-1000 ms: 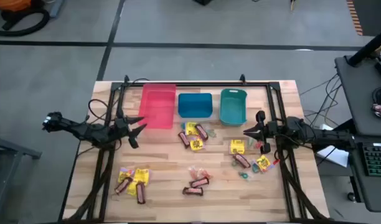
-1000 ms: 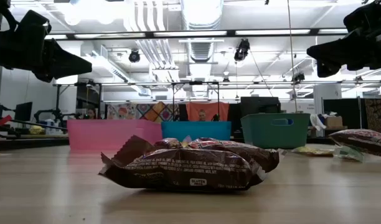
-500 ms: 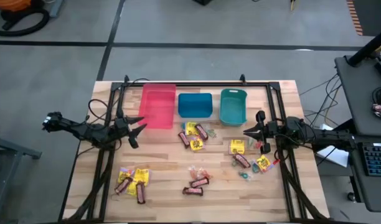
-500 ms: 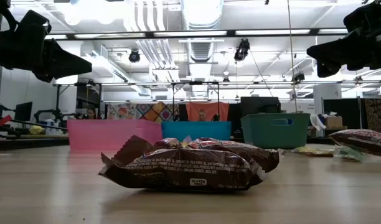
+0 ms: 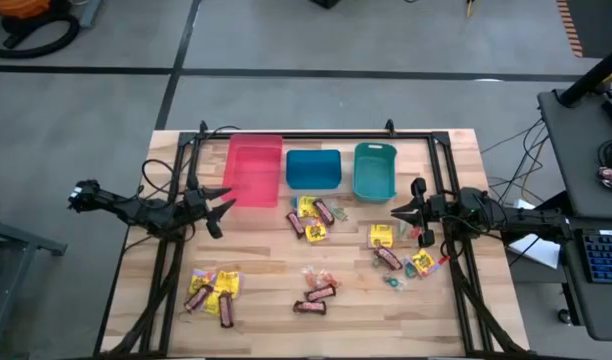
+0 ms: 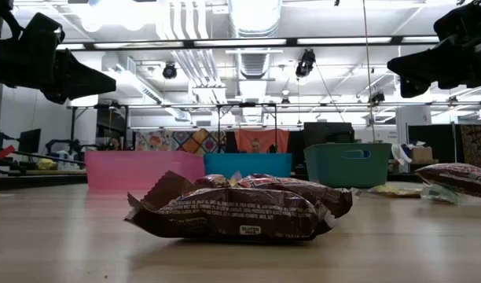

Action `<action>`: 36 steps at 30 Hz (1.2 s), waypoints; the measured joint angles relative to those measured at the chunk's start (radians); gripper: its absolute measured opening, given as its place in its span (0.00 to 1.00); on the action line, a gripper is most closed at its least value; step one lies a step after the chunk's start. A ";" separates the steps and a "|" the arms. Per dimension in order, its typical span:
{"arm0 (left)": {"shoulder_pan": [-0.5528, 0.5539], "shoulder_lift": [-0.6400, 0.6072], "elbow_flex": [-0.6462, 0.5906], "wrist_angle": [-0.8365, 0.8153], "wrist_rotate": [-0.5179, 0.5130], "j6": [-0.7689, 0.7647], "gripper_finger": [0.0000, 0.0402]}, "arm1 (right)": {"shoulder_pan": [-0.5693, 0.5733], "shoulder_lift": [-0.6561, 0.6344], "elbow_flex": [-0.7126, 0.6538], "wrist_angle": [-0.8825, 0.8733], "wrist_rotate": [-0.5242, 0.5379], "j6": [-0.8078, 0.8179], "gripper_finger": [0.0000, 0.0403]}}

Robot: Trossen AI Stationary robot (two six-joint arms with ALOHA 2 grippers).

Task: Sort candy

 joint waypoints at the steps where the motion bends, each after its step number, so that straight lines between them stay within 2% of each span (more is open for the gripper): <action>1: 0.000 0.000 0.000 0.000 0.000 0.000 0.39 | 0.000 0.000 0.000 0.000 0.000 0.000 0.07; 28: 0.000 0.000 0.000 0.005 0.000 -0.001 0.39 | 0.000 0.000 0.000 0.000 0.000 0.000 0.07; 32: 0.000 0.000 0.000 0.048 0.055 -0.185 0.39 | 0.000 0.000 0.000 0.002 0.000 0.049 0.07; 34: 0.000 0.000 0.000 0.075 0.078 -0.348 0.39 | 0.000 0.000 0.000 0.002 -0.001 0.235 0.07; 36: 0.001 0.000 0.000 0.115 0.080 -0.434 0.39 | 0.000 0.000 0.000 0.002 -0.001 0.399 0.07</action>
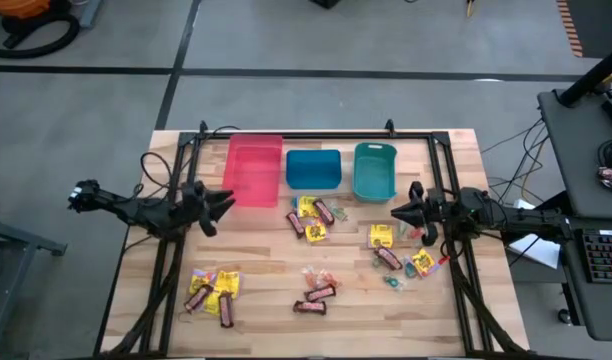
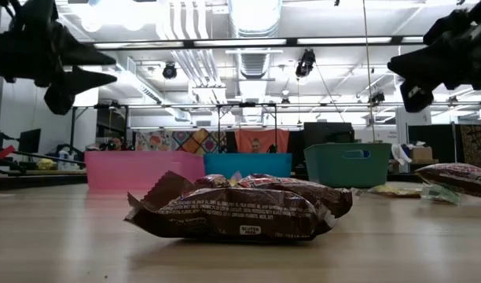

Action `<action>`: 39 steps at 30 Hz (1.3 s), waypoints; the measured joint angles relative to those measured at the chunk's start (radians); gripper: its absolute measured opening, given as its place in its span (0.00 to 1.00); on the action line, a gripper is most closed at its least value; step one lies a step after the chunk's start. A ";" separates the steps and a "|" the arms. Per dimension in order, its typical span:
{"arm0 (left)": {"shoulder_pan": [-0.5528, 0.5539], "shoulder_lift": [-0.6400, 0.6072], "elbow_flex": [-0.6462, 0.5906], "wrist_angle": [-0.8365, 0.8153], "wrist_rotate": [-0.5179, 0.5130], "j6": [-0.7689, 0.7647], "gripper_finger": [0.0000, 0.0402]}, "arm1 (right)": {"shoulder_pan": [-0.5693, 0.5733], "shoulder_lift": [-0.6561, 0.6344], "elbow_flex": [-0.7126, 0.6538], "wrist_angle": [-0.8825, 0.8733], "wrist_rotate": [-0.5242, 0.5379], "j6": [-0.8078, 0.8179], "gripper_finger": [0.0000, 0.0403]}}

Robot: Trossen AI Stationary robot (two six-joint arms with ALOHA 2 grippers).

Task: Sort candy
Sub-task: Put the green candy into the red bin

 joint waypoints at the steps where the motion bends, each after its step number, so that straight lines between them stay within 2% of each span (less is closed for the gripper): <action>1: 0.000 0.000 0.000 0.018 0.003 -0.017 0.39 | 0.000 0.000 0.000 0.000 0.000 0.038 0.07; 7: 0.000 0.005 -0.005 0.089 0.150 -0.036 0.39 | 0.000 0.000 0.000 0.034 -0.001 0.255 0.07; 10: 0.000 0.022 -0.030 0.116 0.184 -0.031 0.39 | 0.000 -0.001 0.000 0.083 0.000 0.382 0.07; 16: 0.000 0.080 -0.039 0.119 0.207 -0.044 0.39 | 0.000 -0.001 0.000 0.125 0.000 0.424 0.07; 21: 0.000 0.154 -0.039 0.243 0.209 -0.055 0.39 | 0.000 -0.001 0.000 0.127 0.006 0.417 0.07; 24: 0.000 0.206 -0.039 0.327 0.225 -0.058 0.39 | 0.000 0.000 0.000 0.126 0.072 0.410 0.07; 28: 0.000 0.273 -0.031 0.347 0.249 -0.066 0.39 | 0.000 0.000 0.000 0.121 0.201 0.427 0.07; 32: 0.000 0.317 -0.019 0.354 0.256 -0.069 0.39 | 0.000 0.012 0.001 0.117 0.206 0.459 0.07; 39: 0.000 0.383 -0.014 0.379 0.256 -0.051 0.39 | 0.000 0.119 0.061 -0.090 0.177 0.630 0.07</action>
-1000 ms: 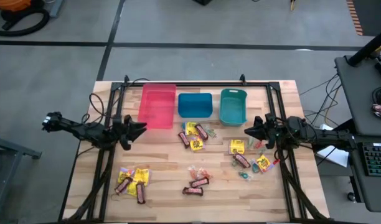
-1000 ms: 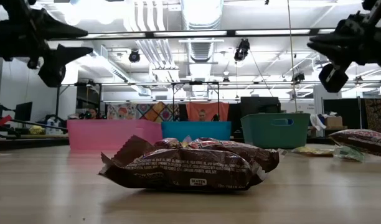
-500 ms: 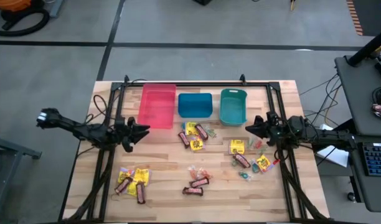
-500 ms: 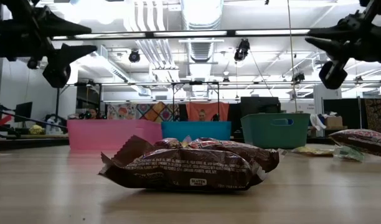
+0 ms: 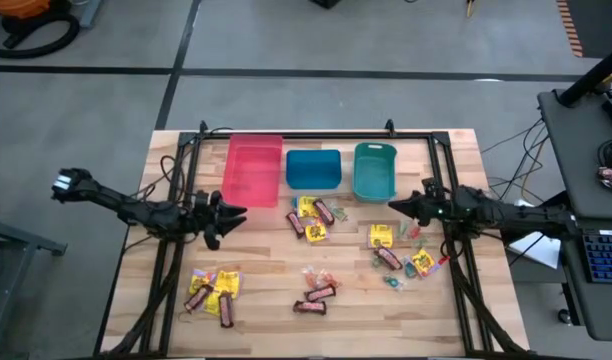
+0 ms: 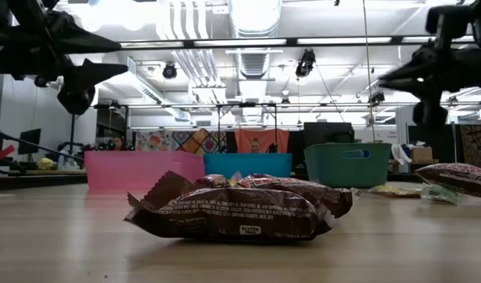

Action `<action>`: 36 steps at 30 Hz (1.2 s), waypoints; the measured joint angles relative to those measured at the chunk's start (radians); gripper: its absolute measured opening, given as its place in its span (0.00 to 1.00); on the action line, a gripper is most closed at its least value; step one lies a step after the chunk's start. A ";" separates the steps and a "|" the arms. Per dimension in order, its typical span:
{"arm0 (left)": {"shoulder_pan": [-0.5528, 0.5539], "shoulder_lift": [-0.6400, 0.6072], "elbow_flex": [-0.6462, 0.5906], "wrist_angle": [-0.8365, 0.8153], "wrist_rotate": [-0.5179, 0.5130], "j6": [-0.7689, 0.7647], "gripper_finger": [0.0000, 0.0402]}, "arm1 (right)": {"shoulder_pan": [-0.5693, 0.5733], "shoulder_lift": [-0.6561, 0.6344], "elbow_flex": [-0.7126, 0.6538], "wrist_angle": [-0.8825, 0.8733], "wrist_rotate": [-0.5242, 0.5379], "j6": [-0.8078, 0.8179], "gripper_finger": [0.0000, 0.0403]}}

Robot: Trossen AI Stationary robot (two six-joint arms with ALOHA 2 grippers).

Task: Sort candy
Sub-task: Put the green candy into the red bin

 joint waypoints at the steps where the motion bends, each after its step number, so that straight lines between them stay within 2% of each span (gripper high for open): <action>1: 0.000 0.009 0.000 0.009 0.000 0.009 0.39 | 0.001 0.027 0.018 -0.048 -0.002 0.020 0.07; 10: 0.000 0.038 0.001 0.164 -0.003 0.163 0.39 | 0.008 0.320 0.273 -0.532 0.008 0.003 0.07; 15: 0.001 0.036 0.002 0.225 -0.023 0.303 0.39 | 0.008 0.489 0.386 -0.688 0.007 -0.159 0.07; 20: 0.001 0.033 0.002 0.257 -0.108 0.399 0.39 | 0.012 0.611 0.434 -0.662 -0.052 -0.433 0.07; 23: 0.001 0.025 0.002 0.262 -0.137 0.428 0.39 | 0.019 0.663 0.450 -0.662 -0.157 -0.499 0.07; 25: 0.001 0.016 0.002 0.272 -0.137 0.445 0.39 | 0.029 0.689 0.463 -0.629 -0.190 -0.518 0.07; 31: 0.001 -0.006 0.002 0.323 -0.136 0.529 0.39 | 0.089 0.761 0.474 -0.569 -0.168 -0.480 0.07; 36: 0.001 -0.031 0.002 0.371 -0.136 0.632 0.39 | 0.175 0.825 0.500 -0.565 -0.022 -0.517 0.07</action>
